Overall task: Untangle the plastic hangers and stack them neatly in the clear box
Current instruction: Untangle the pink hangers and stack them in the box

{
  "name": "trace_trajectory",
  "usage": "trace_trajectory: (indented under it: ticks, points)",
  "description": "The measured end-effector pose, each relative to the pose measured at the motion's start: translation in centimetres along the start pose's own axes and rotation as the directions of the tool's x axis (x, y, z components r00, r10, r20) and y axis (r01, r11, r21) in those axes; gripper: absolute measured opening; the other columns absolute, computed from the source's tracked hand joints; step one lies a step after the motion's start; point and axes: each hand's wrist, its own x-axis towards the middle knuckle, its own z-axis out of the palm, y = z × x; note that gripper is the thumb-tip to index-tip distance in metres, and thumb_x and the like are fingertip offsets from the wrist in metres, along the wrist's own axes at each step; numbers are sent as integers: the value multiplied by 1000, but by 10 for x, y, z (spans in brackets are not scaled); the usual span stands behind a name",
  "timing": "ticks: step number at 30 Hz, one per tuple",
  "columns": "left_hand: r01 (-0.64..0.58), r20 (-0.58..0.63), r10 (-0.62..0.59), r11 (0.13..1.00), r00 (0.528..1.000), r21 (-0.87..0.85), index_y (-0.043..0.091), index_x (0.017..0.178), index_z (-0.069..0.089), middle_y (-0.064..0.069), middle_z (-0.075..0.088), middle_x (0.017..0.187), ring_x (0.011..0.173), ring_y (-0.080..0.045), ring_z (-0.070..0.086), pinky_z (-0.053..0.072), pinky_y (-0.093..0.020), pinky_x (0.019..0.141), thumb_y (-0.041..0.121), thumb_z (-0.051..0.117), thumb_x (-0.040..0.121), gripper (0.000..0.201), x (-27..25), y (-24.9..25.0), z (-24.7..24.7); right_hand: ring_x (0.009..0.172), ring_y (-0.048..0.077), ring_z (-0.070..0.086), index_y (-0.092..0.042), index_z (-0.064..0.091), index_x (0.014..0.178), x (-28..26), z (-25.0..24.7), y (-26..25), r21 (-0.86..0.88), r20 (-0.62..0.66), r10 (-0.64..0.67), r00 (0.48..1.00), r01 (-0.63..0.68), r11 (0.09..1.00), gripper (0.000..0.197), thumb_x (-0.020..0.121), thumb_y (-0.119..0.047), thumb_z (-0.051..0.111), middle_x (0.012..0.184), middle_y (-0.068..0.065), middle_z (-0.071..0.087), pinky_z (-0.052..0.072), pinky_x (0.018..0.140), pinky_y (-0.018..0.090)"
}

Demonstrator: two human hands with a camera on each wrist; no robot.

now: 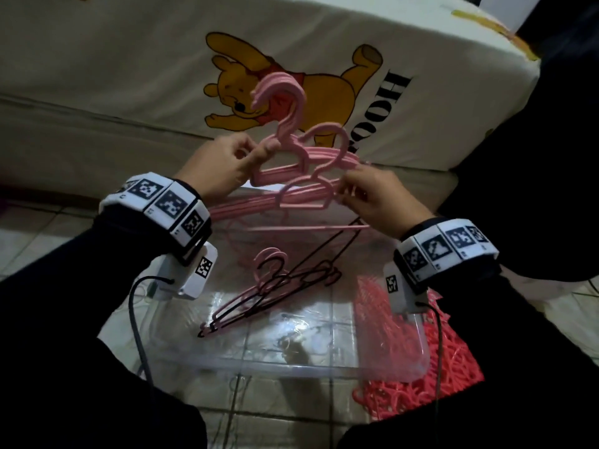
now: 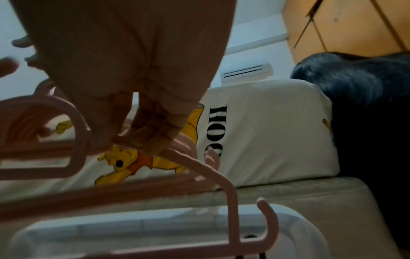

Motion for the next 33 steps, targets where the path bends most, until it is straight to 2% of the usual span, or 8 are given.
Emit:
trace_trajectory:
  ticks: [4, 8, 12, 20, 23, 27, 31, 33]
  points:
    - [-8, 97, 5, 999, 995, 33, 30, 85, 55, 8, 65, 77, 70, -9, 61, 49, -34, 68, 93, 40, 56, 71, -2, 4, 9, 70, 8, 43, -6, 67, 91, 6, -2, 0, 22, -75, 11, 997, -10, 1000, 6, 86, -9, 64, 85, -1, 52, 31, 61, 7]
    - [-17, 176, 3, 996, 984, 82, 31, 92, 56, 3, 69, 96, 93, -17, 64, 49, -45, 90, 80, 61, 57, 61, -1, 3, 12, 75, 11, 45, -7, 67, 92, 9, 3, 5, 19, -80, 52, 995, -51, 999, 8, 87, -13, 64, 87, 2, 53, 36, 68, 21]
    - [-41, 191, 20, 993, 981, 108, 29, 96, 56, -3, 69, 98, 94, -25, 64, 48, -51, 89, 65, 66, 58, 53, 2, 1, 16, 75, 10, 48, -9, 63, 89, 9, 7, 5, 45, -103, 63, 993, -59, 997, 7, 85, -14, 67, 84, -3, 53, 39, 68, 21]
    - [-87, 78, 65, 942, 995, 323, 34, 93, 48, 4, 66, 92, 78, -19, 58, 39, -30, 67, 41, 60, 84, 17, 4, 1, 20, 68, 14, 50, -9, 59, 87, 3, 11, 13, -89, -204, -24, 979, 5, 996, 15, 78, -12, 71, 89, -1, 52, 47, 67, 30]
    - [-71, 55, 57, 952, 997, 299, 32, 94, 51, 5, 66, 91, 82, -21, 62, 48, -35, 72, 41, 64, 82, 20, 5, 1, 17, 74, 22, 60, -16, 64, 82, -2, 27, 32, -199, 16, 100, 995, -95, 975, 3, 79, -15, 63, 80, 1, 64, 51, 67, 33]
    - [-53, 41, 44, 965, 998, 259, 32, 93, 54, 6, 67, 84, 80, -20, 62, 51, -44, 77, 39, 68, 79, 22, 6, 1, 17, 89, 33, 65, -13, 67, 96, -12, 83, 49, -465, 393, 270, 879, -63, 883, 19, 84, -17, 53, 96, 12, 67, 45, 68, 32]
    - [-59, 40, 51, 967, 998, 249, 32, 91, 53, 4, 66, 80, 78, -22, 61, 51, -45, 75, 35, 67, 74, 22, 7, 3, 20, 96, 32, 66, -6, 66, 102, -14, 137, 70, -549, 497, 289, 818, 39, 835, 22, 84, -15, 56, 105, 12, 68, 45, 67, 35]
    - [-73, 59, 61, 972, 996, 225, 30, 91, 52, 3, 66, 77, 75, -21, 62, 51, -44, 73, 33, 67, 73, 23, 7, 3, 22, 97, 32, 66, -5, 65, 107, -15, 155, 82, -589, 480, 292, 827, 57, 806, 26, 85, -15, 56, 109, 12, 67, 42, 64, 35]
